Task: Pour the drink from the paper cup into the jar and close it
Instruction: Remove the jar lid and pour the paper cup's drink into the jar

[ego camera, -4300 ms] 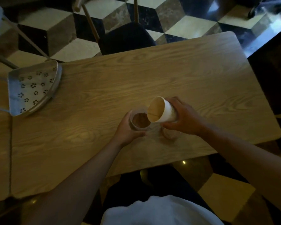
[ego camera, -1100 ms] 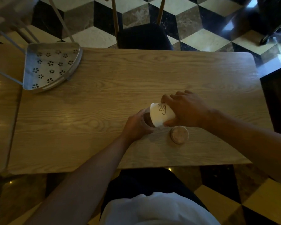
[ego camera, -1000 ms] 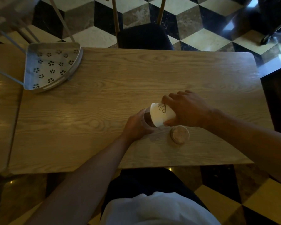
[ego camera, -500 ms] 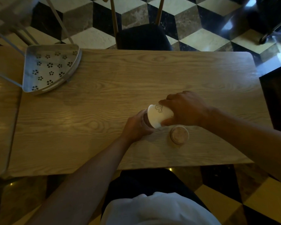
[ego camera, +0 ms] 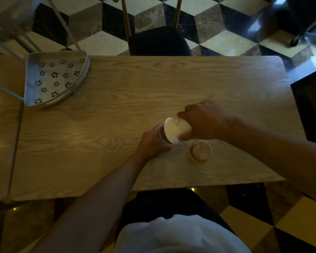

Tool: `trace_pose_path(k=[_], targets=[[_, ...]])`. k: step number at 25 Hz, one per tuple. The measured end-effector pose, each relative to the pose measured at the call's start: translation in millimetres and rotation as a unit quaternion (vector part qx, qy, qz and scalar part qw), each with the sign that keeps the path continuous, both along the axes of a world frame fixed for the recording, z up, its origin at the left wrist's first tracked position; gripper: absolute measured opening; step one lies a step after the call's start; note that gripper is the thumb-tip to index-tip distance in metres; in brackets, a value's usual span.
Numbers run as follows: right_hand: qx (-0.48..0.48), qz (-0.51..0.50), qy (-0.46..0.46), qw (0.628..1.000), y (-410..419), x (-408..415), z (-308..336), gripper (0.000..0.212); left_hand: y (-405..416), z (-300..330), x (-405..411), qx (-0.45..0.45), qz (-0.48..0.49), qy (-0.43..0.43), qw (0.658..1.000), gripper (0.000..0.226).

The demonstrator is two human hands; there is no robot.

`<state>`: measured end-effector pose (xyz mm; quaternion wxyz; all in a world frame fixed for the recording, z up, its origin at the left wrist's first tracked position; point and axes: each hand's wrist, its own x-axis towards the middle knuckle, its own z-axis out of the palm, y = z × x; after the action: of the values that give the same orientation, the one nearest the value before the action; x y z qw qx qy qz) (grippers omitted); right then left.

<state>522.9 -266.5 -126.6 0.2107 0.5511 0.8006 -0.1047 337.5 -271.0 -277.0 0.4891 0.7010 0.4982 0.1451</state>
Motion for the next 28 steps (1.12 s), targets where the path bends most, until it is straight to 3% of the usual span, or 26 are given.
trace_pose_path(k=[20,28], targets=[[0.002,-0.041,0.016,0.999,-5.6,12.0,-17.0,0.083,2.2,-17.2,-1.6,0.002,-0.009,0.014,1.000,0.096],[-0.084,-0.114,0.190,0.971,-21.0,43.7,-40.4,0.093,3.5,-22.3,-1.4,-0.022,-0.012,0.047,0.999,0.108]])
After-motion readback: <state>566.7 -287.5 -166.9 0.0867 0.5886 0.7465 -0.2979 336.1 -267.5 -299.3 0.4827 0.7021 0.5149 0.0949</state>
